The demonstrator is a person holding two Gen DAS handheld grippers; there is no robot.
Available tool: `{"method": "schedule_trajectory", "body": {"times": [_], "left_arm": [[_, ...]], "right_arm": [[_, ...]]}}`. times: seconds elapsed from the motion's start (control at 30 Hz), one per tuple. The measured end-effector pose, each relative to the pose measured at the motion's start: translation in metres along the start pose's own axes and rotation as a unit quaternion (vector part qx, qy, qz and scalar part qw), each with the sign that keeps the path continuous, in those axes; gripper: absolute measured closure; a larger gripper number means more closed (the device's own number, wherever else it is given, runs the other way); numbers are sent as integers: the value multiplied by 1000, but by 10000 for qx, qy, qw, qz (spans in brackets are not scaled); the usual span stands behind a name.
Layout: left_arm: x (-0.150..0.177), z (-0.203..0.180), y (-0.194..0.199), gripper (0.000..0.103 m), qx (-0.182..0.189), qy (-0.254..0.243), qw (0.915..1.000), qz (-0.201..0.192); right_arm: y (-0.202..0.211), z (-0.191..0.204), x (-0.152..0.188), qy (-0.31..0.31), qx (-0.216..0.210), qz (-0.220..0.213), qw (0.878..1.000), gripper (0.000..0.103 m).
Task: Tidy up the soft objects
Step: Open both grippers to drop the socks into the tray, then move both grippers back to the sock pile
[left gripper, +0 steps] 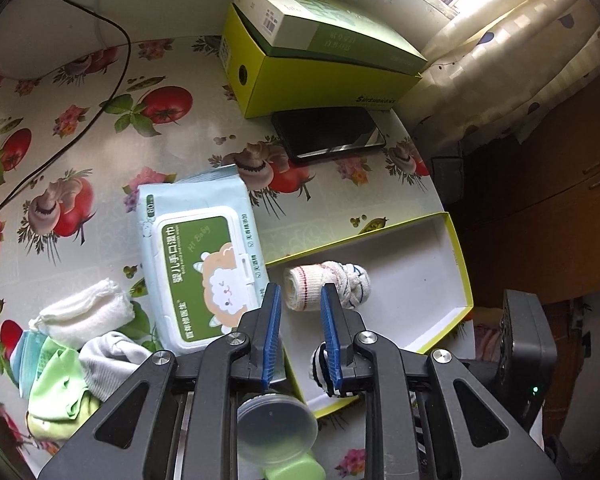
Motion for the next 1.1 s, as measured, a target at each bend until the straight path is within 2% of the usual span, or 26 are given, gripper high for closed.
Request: {"method": "schedule_trajectory", "body": {"times": [0.03,0.1,0.17,0.53,0.73,1.1], "left_arm": [[2,3,3,80,6,30,10000,-13],[8,9,9,73,-5,64,10000,-56],[14,14,13,73,-38,100,9999,-91],[52,43,42,72,-175,321,9988,-333],[76,63,57,72,-268,447,9976,-466],[120,105,72,72,-513,772,9940,-586]], "right_arm": [[-1,1,1,-3,-18,28,10000,87],[0,3,3,2,25,27,10000,66],[3,4,4,19,41,-14,10000,61],[37,29,8,351,280,-395,9982,59],[49,55,12,610,249,-555,9963,59],[51,115,24,1389,194,-485,9889,58]]}}
Point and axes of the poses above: each gripper's, at about its wrist camera, not at the fingertips, and y roughly against the way its jaws point, z to its left, x to its underside, the point moved 10 cm from there along -y, roughly the way its jaws point, and after that the axes turned 8 degrees about z, right-handed, at the moved point
